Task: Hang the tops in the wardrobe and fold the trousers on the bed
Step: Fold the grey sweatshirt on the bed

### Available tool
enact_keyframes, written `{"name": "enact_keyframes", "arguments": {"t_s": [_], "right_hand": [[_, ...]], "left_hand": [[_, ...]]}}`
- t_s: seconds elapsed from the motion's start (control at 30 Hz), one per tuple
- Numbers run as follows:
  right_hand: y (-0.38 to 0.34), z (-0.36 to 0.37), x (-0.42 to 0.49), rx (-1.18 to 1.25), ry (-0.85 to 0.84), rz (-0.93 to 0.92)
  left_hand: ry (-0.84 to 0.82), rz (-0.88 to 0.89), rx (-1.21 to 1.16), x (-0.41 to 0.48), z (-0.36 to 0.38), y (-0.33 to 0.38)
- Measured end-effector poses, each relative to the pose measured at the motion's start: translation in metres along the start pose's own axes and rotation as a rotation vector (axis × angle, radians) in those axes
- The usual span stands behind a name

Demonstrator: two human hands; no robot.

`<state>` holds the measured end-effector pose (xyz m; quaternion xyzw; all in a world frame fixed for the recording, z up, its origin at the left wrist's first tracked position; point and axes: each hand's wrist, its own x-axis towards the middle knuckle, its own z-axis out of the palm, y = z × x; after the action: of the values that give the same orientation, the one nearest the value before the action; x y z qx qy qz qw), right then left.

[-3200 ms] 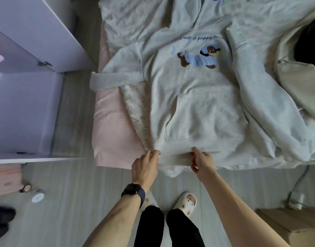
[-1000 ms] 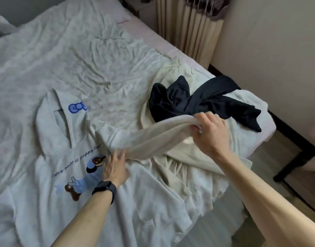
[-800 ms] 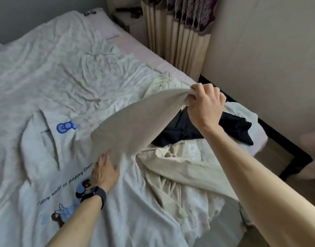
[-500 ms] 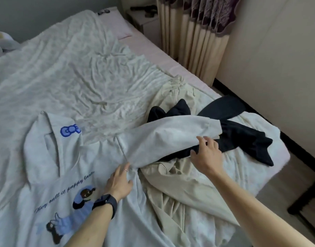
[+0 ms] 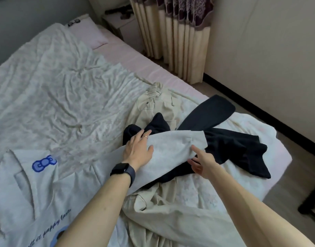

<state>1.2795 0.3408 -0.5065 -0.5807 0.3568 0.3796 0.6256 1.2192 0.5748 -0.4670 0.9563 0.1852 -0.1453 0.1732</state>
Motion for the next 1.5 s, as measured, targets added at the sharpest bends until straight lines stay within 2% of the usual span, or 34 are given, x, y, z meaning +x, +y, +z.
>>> {"name": "enact_keyframes", "arguments": {"t_s": [0.07, 0.1, 0.23, 0.3, 0.33, 0.4, 0.5, 0.6, 0.67, 0.73, 0.87, 0.97, 1.03, 1.1, 1.17, 1.3, 1.43, 1.5], "right_hand": [[-0.007, -0.003, 0.009, 0.039, -0.001, -0.007], [-0.012, -0.001, 0.008, 0.045, 0.0, -0.069], [-0.052, 0.006, -0.008, -0.118, -0.008, -0.686], [-0.075, 0.006, -0.013, -0.16, 0.028, -0.821], [-0.082, 0.007, -0.011, -0.165, 0.069, -0.833], [-0.085, 0.005, 0.005, -0.163, 0.153, -0.711], [-0.062, -0.005, 0.025, -0.288, 0.215, -0.523], [-0.014, -0.009, 0.004, -0.451, 0.205, -0.581], [0.033, -0.008, -0.031, -0.506, 0.135, -0.716], [0.091, -0.008, -0.069, -0.553, -0.013, -0.797], [0.21, -0.015, -0.115, -0.77, -0.283, -0.667], [0.287, -0.023, -0.123, -1.137, -0.429, -0.505], [0.32, -0.03, -0.121, -1.38, -0.446, -0.5], [0.337, -0.031, -0.12, -1.487, -0.408, -0.531], [0.344, -0.027, -0.116, -1.51, -0.377, -0.509], [0.34, -0.019, -0.131, -1.374, -0.358, -0.542], [0.333, -0.064, -0.164, -1.134, -0.077, -0.588], [0.336, -0.088, -0.164, -1.211, -0.042, -0.483]], "left_hand": [[-0.042, -0.013, 0.114, 0.023, 0.001, 0.008], [-0.043, -0.034, 0.165, 0.032, -0.001, 0.008], [0.125, 0.037, 0.309, 0.055, -0.015, 0.014], [0.286, 0.091, 0.282, 0.058, -0.013, 0.019], [0.374, 0.08, 0.221, 0.057, -0.014, 0.021], [0.442, 0.003, 0.081, 0.057, -0.014, 0.028], [0.319, -0.051, 0.027, 0.054, -0.007, 0.033], [0.258, -0.006, -0.005, 0.032, 0.009, 0.023], [0.338, -0.055, -0.104, 0.0, 0.026, 0.009], [0.446, -0.167, -0.229, -0.049, 0.047, -0.012], [0.575, -0.355, -0.251, -0.176, 0.104, -0.061], [0.489, -0.5, -0.235, -0.278, 0.151, -0.082], [0.391, -0.544, -0.215, -0.33, 0.175, -0.085], [0.274, -0.571, -0.176, -0.362, 0.199, -0.091], [0.157, -0.575, -0.15, -0.38, 0.213, -0.095], [0.019, -0.523, -0.047, -0.387, 0.215, -0.105], [-0.133, -0.574, -0.122, -0.396, 0.214, -0.117], [-0.211, -0.565, -0.123, -0.403, 0.215, -0.122]]}}
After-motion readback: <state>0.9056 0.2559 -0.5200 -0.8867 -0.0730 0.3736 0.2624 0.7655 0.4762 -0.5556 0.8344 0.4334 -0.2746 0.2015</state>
